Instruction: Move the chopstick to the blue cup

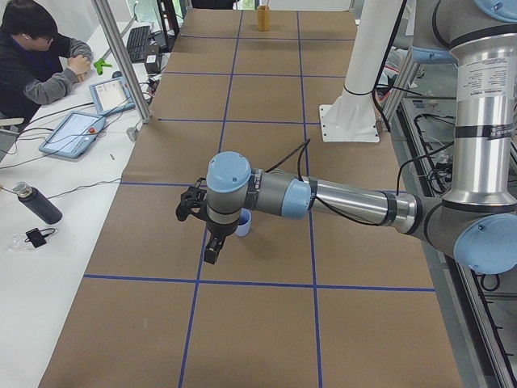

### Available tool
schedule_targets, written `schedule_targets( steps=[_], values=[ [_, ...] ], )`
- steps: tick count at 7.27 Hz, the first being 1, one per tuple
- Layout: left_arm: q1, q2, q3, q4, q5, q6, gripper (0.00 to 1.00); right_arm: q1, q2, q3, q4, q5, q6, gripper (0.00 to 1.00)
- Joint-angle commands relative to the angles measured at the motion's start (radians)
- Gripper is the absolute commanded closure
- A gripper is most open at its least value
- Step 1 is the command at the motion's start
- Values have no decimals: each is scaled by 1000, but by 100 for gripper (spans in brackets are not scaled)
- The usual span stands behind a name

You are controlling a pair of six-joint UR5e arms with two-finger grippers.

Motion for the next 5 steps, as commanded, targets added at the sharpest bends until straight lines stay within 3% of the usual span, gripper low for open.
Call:
schedule_targets(
  steps=[1,2,4,5],
  values=[
    [-2,-54,57,-83,-5,4,1,4,-73,-12,223,72,-8,0],
    [1,-66,60,-76,-5,0,1,6,-81,-33,354,119,15,0],
    [3,-65,28,-85,-30,-2,1,1,-75,49,369,134,334,0],
    [33,-67,27,-87,-32,-2,1,-64,-69,77,367,128,445,0]
  ],
)
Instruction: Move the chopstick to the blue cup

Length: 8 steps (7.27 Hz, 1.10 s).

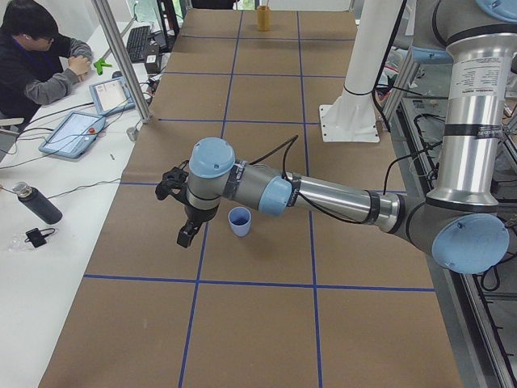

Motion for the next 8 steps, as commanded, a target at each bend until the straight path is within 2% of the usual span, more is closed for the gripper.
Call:
schedule_targets(
  steps=[1,2,3,5,6,8],
  values=[
    [39,8,-7,-4,-7,-83,1,-171,18,100,6,-78,345,0],
    [108,52,-6,-83,-2,-178,1,-300,18,139,6,-195,496,0],
    [183,86,-3,-178,7,-306,1,-377,18,142,6,-282,538,0],
    [316,143,32,-342,31,-483,1,-491,21,142,7,-400,638,0],
    [347,142,69,-397,39,-519,1,-531,24,139,7,-436,648,0],
    [410,134,88,-444,76,-586,3,-545,33,138,9,-436,648,0]
  ],
)
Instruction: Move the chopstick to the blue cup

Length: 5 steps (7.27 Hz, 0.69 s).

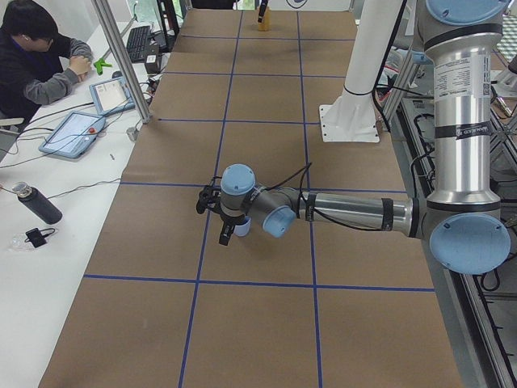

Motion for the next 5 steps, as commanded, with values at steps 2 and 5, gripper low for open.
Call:
schedule_targets(
  steps=[2,5],
  values=[
    [103,-35,48,-49,58,-63,13,-19,4,-2,1,-10,4,0],
    [129,-62,137,-131,59,-62,98,-22,13,-6,1,-11,4,0]
  ],
)
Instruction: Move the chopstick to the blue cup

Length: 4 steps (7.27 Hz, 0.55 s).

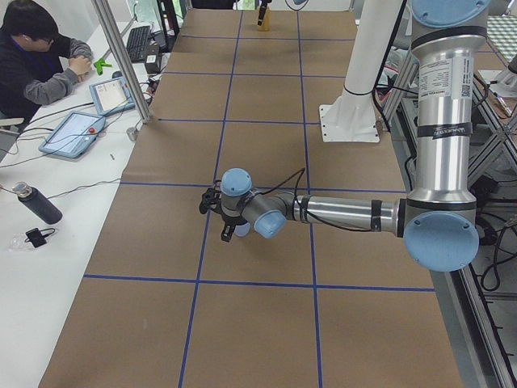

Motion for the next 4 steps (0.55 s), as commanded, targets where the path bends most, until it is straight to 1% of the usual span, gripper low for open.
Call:
schedule_targets(
  steps=[1,2,4],
  values=[
    [14,-6,23,-39,-1,0,100,-1,3,-1,0,0,0,0],
    [14,-8,-2,-35,-17,-4,100,-1,3,-1,0,0,0,0],
    [7,-3,-83,-20,-165,-11,100,-1,3,-1,0,1,0,0]
  ],
)
